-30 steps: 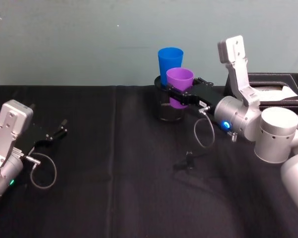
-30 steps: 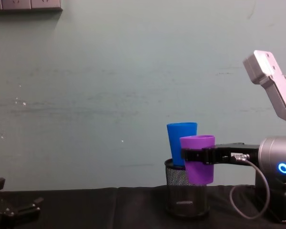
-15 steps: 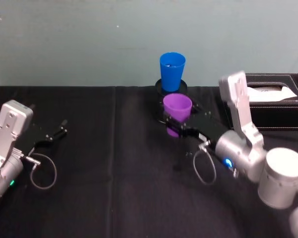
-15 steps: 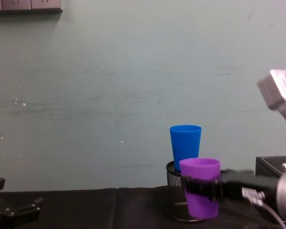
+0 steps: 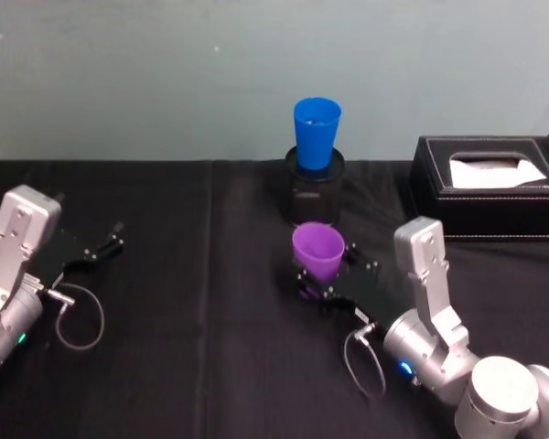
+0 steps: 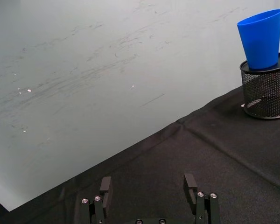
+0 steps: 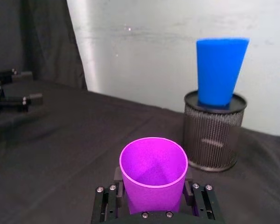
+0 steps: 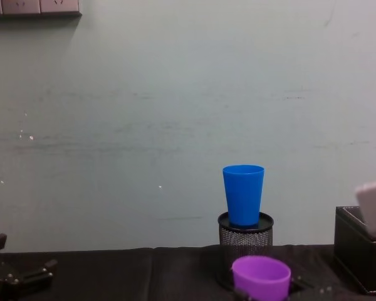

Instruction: Pick up one cup with a gripper and tap it against the other cup.

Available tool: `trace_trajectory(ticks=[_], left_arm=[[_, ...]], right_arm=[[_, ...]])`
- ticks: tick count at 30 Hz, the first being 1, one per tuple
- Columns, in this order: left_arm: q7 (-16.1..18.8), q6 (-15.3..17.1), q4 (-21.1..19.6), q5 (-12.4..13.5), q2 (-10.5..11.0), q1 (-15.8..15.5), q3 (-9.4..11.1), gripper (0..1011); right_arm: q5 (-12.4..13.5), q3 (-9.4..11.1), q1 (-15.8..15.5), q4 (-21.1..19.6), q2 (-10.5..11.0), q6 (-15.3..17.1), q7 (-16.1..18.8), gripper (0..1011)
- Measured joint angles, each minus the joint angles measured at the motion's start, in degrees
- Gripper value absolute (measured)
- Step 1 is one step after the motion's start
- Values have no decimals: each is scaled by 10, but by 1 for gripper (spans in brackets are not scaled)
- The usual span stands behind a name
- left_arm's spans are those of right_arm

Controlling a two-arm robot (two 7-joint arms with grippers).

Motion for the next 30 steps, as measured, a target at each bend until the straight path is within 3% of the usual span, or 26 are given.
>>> trace_trajectory(ticks=[8, 15, 19, 25, 28, 30], left_arm=[[0, 0, 0, 0, 0, 0, 0, 1000], [0, 0, 0, 0, 0, 0, 0, 1000], [0, 0, 0, 0, 0, 0, 0, 1000], [0, 0, 0, 0, 0, 0, 0, 1000], [0, 0, 0, 0, 0, 0, 0, 1000], [0, 0, 0, 0, 0, 0, 0, 1000]], right_arm=[[-12, 2, 0, 21, -9, -7, 9, 728], [-13, 10, -8, 5, -10, 0, 10, 864], [-8, 22, -24, -42, -3, 12, 8, 989], [6, 59, -58, -129, 12, 22, -16, 1000], [-3, 82, -71, -158, 13, 32, -52, 1000], [-26, 96, -75, -164, 9, 46, -93, 1000]])
